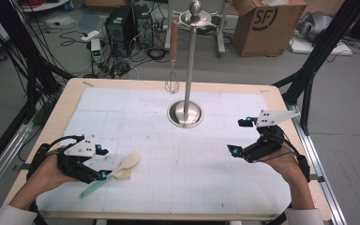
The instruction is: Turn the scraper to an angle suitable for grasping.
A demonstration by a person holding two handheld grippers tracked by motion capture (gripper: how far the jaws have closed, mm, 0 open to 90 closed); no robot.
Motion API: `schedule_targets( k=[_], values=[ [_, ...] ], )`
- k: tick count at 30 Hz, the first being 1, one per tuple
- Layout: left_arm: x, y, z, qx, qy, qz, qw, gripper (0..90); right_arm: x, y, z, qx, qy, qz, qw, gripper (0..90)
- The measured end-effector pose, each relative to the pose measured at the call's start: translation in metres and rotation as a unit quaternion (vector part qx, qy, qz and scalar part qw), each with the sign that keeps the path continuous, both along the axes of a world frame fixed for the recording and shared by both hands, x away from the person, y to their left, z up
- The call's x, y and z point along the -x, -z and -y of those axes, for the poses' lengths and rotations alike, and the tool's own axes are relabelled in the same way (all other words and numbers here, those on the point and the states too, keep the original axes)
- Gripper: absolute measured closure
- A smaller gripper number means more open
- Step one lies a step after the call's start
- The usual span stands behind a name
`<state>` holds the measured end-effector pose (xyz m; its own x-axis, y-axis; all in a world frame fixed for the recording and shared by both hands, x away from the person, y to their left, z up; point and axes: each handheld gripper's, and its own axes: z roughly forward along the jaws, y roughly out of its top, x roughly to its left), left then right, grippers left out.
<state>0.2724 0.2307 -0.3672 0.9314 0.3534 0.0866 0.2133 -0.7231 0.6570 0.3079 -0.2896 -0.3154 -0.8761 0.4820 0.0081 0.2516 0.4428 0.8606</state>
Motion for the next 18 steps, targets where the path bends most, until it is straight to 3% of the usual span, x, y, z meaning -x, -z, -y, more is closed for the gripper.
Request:
schedule_targets(
  k=[8,13,18],
  values=[
    [-0.005,0.018,0.011,-0.04,0.003,-0.025,0.9989,40.2,0.002,-0.001,0.004,-0.001,0.001,-0.002,1.0,0.4],
    [-0.002,0.024,0.009,-0.039,0.003,-0.036,0.9986,42.8,0.002,-0.001,0.005,-0.001,0.001,-0.003,1.0,0.4],
    [0.001,0.029,0.005,-0.053,0.003,-0.051,0.9973,46.5,0.002,-0.001,0.006,-0.001,0.002,-0.005,1.0,0.4]
  ],
)
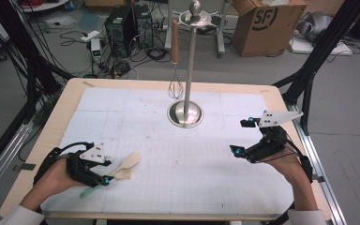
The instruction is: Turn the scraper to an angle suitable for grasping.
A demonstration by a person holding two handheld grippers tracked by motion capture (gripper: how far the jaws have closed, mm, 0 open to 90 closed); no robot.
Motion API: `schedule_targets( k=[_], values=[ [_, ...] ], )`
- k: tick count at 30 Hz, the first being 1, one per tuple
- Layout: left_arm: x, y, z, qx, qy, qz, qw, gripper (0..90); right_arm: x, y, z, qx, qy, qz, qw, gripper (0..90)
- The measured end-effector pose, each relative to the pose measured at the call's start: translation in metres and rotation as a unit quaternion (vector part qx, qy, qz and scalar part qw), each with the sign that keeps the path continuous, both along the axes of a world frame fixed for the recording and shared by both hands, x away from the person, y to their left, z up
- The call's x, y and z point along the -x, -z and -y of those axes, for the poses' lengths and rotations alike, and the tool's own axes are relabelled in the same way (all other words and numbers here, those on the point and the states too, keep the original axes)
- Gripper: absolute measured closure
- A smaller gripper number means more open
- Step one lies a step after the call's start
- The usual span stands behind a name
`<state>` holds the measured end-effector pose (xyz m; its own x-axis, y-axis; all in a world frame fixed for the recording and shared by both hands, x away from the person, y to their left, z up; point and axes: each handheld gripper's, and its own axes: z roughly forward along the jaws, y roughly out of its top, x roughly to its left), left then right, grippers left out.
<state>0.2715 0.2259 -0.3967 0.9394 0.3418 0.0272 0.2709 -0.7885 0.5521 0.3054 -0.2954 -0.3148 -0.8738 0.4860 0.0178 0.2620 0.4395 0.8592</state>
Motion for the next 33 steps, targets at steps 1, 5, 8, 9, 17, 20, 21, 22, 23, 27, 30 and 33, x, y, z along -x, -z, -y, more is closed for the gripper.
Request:
schedule_targets(
  k=[1,5,8,9,17,20,21,22,23,27,30,33],
  values=[
    [0.001,0.002,0.0,-0.002,-0.002,-0.002,1.0,47.0,0.0,0.0,0.0,0.0,0.0,0.0,1.0,0.4],
    [0.005,0.008,-0.002,-0.021,0.0,-0.015,0.9997,48.9,-0.001,0.0,0.0,0.001,-0.002,0.003,1.0,0.4],
    [0.006,0.012,-0.003,-0.035,-0.007,-0.025,0.9991,52.1,-0.001,0.0,-0.002,0.003,-0.001,0.001,1.0,0.4],
    [0.006,0.013,-0.003,-0.037,-0.008,-0.028,0.9989,52.3,-0.001,0.0,-0.002,0.002,-0.002,-0.001,1.0,0.4],
    [0.005,0.016,-0.003,-0.058,-0.021,-0.047,0.997,58.6,-0.002,0.0,-0.005,0.005,-0.004,0.0,1.0,0.4],
    [0.006,0.019,-0.004,-0.067,-0.027,-0.052,0.996,59.2,-0.003,0.0,-0.005,0.005,-0.005,0.0,1.0,0.4],
    [0.006,0.021,-0.004,-0.065,-0.033,-0.053,0.9959,59.7,-0.003,0.0,-0.005,0.006,-0.003,0.001,1.0,0.4],
    [0.006,0.021,-0.004,-0.071,-0.032,-0.054,0.9955,59.9,-0.003,0.0,-0.006,0.004,-0.003,-0.002,1.0,0.4],
    [0.005,0.022,-0.005,-0.071,-0.036,-0.057,0.9952,60.5,-0.003,0.0,-0.006,0.005,-0.004,-0.002,1.0,0.4],
    [0.004,0.023,-0.004,-0.075,-0.037,-0.058,0.9949,63.4,-0.004,-0.001,-0.007,0.007,-0.005,0.0,1.0,0.4],
    [0.003,0.023,-0.003,-0.08,-0.04,-0.058,0.9943,67.6,-0.004,-0.001,-0.007,0.005,-0.004,0.0,1.0,0.4],
    [0.002,0.023,-0.002,-0.082,-0.044,-0.061,0.9938,70.1,-0.004,-0.001,-0.006,0.006,-0.005,0.001,1.0,0.4]
  ],
)
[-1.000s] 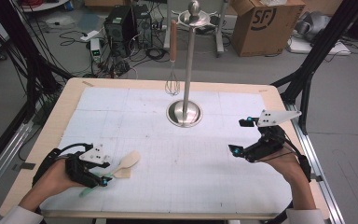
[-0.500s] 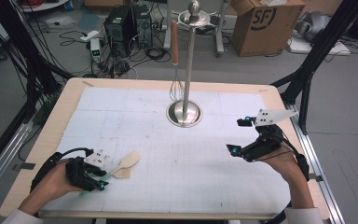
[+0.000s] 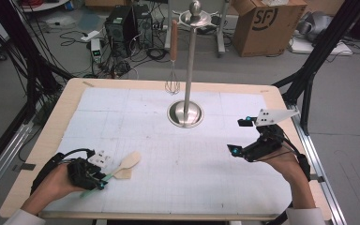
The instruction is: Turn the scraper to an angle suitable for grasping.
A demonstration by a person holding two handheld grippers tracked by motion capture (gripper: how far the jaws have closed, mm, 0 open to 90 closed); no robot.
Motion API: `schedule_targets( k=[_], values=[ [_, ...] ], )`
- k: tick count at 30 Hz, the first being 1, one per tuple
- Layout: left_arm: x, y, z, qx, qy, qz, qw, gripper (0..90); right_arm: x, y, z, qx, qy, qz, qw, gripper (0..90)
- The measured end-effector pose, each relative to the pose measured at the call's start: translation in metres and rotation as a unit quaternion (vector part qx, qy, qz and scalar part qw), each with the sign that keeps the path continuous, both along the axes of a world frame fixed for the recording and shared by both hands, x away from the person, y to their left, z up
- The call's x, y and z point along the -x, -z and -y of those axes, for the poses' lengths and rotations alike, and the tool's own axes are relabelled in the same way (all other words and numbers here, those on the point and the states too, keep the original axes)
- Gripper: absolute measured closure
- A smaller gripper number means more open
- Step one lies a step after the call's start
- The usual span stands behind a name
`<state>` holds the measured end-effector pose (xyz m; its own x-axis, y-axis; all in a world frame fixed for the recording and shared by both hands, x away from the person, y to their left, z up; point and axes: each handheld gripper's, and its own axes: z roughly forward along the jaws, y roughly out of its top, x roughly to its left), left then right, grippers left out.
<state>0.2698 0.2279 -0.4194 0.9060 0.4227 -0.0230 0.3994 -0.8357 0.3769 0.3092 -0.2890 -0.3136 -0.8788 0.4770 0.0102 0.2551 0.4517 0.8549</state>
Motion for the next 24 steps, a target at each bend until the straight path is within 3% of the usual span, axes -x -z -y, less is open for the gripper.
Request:
schedule_targets(
  k=[6,24],
  values=[
    [0.0012,-0.0009,0.0033,-0.014,0.0,0.008,0.9999,76.8,0.0004,-0.0004,0.0006,-0.002,-0.001,-0.002,1.0,0.4],
    [0.0063,-0.0019,0.007,-0.029,0.021,0.032,0.9989,78.0,0.0,0.0,-0.0007,-0.003,-0.002,-0.003,1.0,0.4]
  ],
)
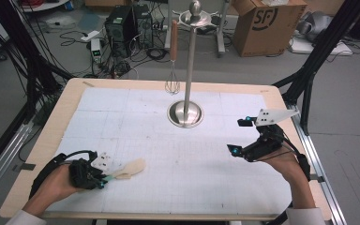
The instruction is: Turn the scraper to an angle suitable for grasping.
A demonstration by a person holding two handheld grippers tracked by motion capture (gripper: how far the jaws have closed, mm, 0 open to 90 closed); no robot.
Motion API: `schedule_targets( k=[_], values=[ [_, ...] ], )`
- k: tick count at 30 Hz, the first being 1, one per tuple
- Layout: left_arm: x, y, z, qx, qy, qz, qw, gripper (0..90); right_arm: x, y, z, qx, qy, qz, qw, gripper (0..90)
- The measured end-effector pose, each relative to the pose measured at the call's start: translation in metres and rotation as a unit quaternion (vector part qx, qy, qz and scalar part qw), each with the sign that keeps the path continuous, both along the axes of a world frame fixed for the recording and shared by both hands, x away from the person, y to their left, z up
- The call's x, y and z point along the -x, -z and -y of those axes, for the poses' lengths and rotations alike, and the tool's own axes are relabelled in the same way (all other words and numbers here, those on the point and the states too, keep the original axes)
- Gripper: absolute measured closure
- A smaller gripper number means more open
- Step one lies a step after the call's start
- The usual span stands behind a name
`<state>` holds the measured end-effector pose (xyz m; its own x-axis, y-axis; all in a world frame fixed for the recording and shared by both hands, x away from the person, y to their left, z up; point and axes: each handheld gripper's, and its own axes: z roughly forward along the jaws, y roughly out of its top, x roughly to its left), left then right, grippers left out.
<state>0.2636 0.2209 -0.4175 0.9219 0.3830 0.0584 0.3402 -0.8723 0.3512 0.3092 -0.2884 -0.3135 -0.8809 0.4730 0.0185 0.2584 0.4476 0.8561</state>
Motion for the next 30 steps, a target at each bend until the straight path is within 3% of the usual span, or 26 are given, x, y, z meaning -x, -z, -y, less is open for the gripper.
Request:
schedule_targets(
  k=[10,18,30],
  values=[
    [0.004,-0.003,0.002,-0.003,0.022,0.009,0.9997,78.6,-0.001,0.0,-0.002,0.003,0.001,-0.003,1.0,0.4],
    [0.004,-0.012,-0.001,0.038,0.022,0.012,0.9989,78.8,-0.002,0.0,-0.002,0.002,-0.002,-0.001,1.0,0.4],
    [-0.003,-0.016,-0.004,0.112,0.02,-0.009,0.9934,79.2,-0.001,-0.001,-0.001,-0.002,-0.003,-0.006,1.0,0.4]
  ],
)
